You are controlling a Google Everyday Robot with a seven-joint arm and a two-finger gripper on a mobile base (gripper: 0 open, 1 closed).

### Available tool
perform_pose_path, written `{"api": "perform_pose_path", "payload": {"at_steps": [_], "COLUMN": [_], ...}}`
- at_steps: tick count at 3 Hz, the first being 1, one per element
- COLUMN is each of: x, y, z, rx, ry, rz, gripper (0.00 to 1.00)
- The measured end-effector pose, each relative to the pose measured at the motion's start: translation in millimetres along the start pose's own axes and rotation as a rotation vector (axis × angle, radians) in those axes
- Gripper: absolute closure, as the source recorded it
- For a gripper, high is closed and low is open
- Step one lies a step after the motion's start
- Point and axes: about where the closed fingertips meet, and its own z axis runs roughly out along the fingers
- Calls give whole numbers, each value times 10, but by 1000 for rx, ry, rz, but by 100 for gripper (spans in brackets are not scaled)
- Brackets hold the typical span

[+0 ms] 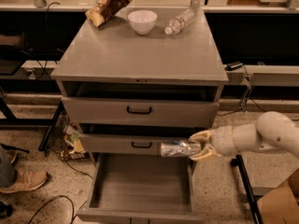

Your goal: Pick redbull can from bottom drawer and place on counter

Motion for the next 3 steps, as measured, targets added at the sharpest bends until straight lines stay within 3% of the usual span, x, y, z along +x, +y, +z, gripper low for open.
{"api": "perform_pose_path", "payload": {"at_steps": [1, 2, 3], "x": [-435, -803, -1092], "y": [-250, -548, -791], "z": [-652, -1105, -1352], "rx": [29, 47, 67], "ry": [-61, -86, -55], "rz": [-16, -18, -20], "gripper": [100, 100, 100]}}
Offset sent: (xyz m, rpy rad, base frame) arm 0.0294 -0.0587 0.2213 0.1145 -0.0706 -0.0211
